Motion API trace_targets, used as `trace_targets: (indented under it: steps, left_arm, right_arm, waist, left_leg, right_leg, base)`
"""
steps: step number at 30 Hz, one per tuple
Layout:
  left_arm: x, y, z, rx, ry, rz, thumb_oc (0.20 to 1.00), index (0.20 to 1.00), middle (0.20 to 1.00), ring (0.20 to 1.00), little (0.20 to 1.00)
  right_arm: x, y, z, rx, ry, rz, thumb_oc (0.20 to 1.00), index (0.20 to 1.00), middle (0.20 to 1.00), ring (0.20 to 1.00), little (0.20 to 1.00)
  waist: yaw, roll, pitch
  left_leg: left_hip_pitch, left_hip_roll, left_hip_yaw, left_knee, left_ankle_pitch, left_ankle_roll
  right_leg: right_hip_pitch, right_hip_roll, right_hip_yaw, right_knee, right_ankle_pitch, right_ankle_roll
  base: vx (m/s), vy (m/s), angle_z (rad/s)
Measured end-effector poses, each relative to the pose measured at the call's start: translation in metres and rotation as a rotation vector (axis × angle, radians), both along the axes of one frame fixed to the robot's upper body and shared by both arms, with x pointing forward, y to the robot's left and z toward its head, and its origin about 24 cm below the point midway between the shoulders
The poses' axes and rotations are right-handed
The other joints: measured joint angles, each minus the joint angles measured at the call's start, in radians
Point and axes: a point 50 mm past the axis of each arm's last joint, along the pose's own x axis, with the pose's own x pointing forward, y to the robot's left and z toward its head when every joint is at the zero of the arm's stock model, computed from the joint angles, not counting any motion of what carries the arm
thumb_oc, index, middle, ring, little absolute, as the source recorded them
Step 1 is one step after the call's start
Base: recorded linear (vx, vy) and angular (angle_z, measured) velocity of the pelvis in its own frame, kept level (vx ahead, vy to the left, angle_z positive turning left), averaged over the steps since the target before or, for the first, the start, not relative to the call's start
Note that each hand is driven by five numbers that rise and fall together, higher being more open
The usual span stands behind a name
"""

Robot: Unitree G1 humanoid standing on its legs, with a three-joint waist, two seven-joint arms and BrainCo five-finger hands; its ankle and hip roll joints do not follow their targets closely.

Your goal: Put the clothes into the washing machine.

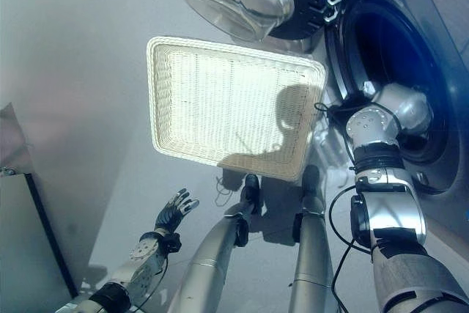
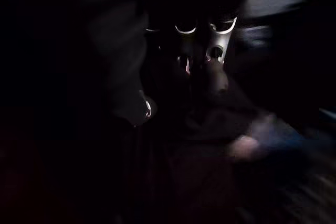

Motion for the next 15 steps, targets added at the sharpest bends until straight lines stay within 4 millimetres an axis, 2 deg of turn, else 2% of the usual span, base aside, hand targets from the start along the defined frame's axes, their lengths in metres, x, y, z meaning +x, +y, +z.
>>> trace_targets:
  steps: [3, 7, 9, 11, 12, 13, 15]
  left_arm:
    - [-0.002, 0.009, -0.003, 0.026, 0.025, 0.014, 1.000, 1.000, 1.000, 1.000, 1.000]
    - [-0.003, 0.005, -0.005, 0.017, 0.031, 0.024, 1.000, 1.000, 1.000, 1.000, 1.000]
    - [-0.003, -0.001, -0.006, 0.000, 0.031, 0.022, 1.000, 1.000, 1.000, 1.000, 1.000]
    - [-0.003, -0.004, -0.006, -0.008, 0.031, 0.020, 1.000, 1.000, 1.000, 1.000, 1.000]
    - [-0.003, -0.011, -0.006, -0.026, 0.027, 0.018, 1.000, 1.000, 1.000, 1.000, 1.000]
    - [-0.003, -0.011, -0.006, -0.026, 0.027, 0.018, 1.000, 1.000, 1.000, 1.000, 1.000]
    - [-0.004, -0.017, -0.009, -0.044, 0.029, 0.025, 1.000, 1.000, 1.000, 1.000, 1.000]
  right_arm:
    - [0.011, 0.007, 0.002, -0.025, -0.136, 0.119, 1.000, 1.000, 1.000, 1.000, 1.000]
    - [0.025, 0.011, -0.013, -0.244, -0.155, 0.251, 1.000, 1.000, 1.000, 1.000, 1.000]
    - [0.027, 0.009, -0.020, -0.310, -0.157, 0.253, 1.000, 1.000, 1.000, 1.000, 1.000]
    - [0.027, 0.009, -0.020, -0.357, -0.145, 0.246, 1.000, 1.000, 1.000, 1.000, 1.000]
    - [0.025, 0.008, -0.022, -0.491, -0.102, 0.218, 1.000, 1.000, 1.000, 1.000, 1.000]
    - [0.025, 0.008, -0.022, -0.491, -0.102, 0.218, 1.000, 1.000, 1.000, 1.000, 1.000]
    - [0.022, 0.010, -0.031, -0.668, -0.004, 0.195, 1.000, 1.000, 1.000, 1.000, 1.000]
  waist:
    - [-0.017, 0.000, 0.000]
    - [-0.065, 0.000, 0.000]
    - [-0.086, 0.000, 0.000]
    - [-0.086, 0.000, 0.000]
    - [-0.086, 0.001, -0.001]
    - [-0.086, 0.001, -0.001]
    - [-0.086, 0.002, -0.001]
  left_leg:
    - [0.004, -0.008, 0.000, -0.002, 0.006, 0.010]
    - [-0.006, -0.009, 0.003, -0.012, 0.008, 0.013]
    - [-0.015, -0.009, 0.004, -0.017, 0.010, 0.015]
    - [-0.016, -0.009, 0.005, -0.020, 0.012, 0.019]
    - [-0.015, -0.006, 0.009, -0.032, 0.014, 0.018]
    - [-0.015, -0.006, 0.009, -0.032, 0.014, 0.018]
    - [-0.011, -0.005, 0.017, -0.051, 0.016, 0.017]
  right_leg:
    - [0.006, -0.007, 0.003, -0.003, 0.003, 0.011]
    - [0.007, -0.007, 0.007, -0.044, 0.015, 0.026]
    - [0.001, -0.004, 0.010, -0.056, 0.027, 0.030]
    - [-0.001, -0.003, 0.012, -0.059, 0.030, 0.029]
    - [-0.005, 0.002, 0.018, -0.067, 0.038, 0.022]
    - [-0.005, 0.002, 0.018, -0.067, 0.038, 0.022]
    - [-0.012, 0.007, 0.026, -0.072, 0.038, 0.020]
  base:
    - [-0.02, -0.031, 0.07]
    - [-0.02, -0.004, -0.05]
    - [-0.02, 0.025, -0.12]
    - [-0.02, 0.027, -0.10]
    - [-0.01, 0.023, -0.08]
    - [-0.03, 0.100, -0.11]
    - [-0.03, 0.110, -0.11]
